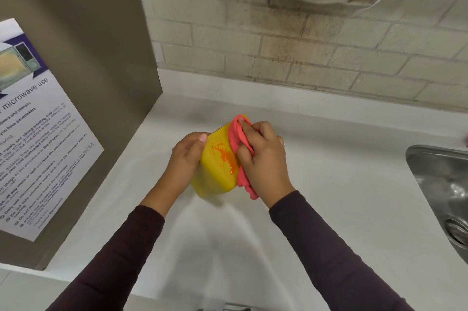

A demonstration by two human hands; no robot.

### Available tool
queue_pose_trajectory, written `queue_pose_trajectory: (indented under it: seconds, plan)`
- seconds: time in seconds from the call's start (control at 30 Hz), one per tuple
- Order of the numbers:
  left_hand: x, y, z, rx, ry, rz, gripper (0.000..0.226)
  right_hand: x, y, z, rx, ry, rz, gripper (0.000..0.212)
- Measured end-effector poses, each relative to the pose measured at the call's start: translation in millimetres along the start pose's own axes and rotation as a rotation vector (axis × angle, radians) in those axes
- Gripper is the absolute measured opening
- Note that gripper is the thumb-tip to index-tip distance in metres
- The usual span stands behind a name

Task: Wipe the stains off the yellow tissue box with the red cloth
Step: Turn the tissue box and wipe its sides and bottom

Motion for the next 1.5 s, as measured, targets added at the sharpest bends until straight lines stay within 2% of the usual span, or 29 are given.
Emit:
queue_pose_trajectory:
  seconds: [0.17,0.23,0.33,0.47,0.6,0.73,0.9,1.1,1.3,1.4,1.5]
  plan:
    - [1,-1,0,-0.01,-0.003,-0.008,0.046,0,7,-8,-0.144,0.098,-0.027,0.046]
    - [2,-3,-1,0.006,0.024,-0.019,0.043,-7,1,-15,-0.195,0.146,-0.039,0.047]
    - [3,-5,-4,0.053,0.058,0.003,0.033,-16,-13,-15,-0.139,0.141,-0.061,0.047]
    - [4,-6,-6,0.08,0.049,0.012,0.035,-13,-9,-1,-0.012,0.042,-0.04,0.043]
    - [3,-6,-5,0.082,0.032,0.011,0.038,-1,7,1,-0.065,0.047,-0.038,0.042]
    - [2,-5,-2,0.048,0.039,-0.027,0.043,-3,11,-10,-0.163,0.15,-0.068,0.046]
    - [3,-6,-4,0.075,0.038,-0.023,0.034,-34,-3,-24,-0.255,0.291,-0.094,0.041]
    - [-3,0,6,0.016,-0.02,-0.004,0.042,-90,-31,-33,-0.016,0.172,-0.179,0.023]
    - [-2,0,7,0.038,-0.002,-0.007,0.034,-92,-53,-43,0.495,0.383,0.168,0.025]
    - [-1,0,7,0.057,0.011,0.002,0.037,-87,-54,-42,0.523,0.443,0.207,0.027]
    - [-2,2,7,0.059,0.02,0.006,0.039,-87,-55,-38,0.528,0.466,0.374,0.029]
Point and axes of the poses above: each hand's wrist, its own z-axis towards the middle knuckle, its own x-axis out of the palm, y = z × x, the point moved 3 cm from there along z, towards the middle knuckle, and after that the axes turned 6 degrees about -y, right-handed, at the moved point
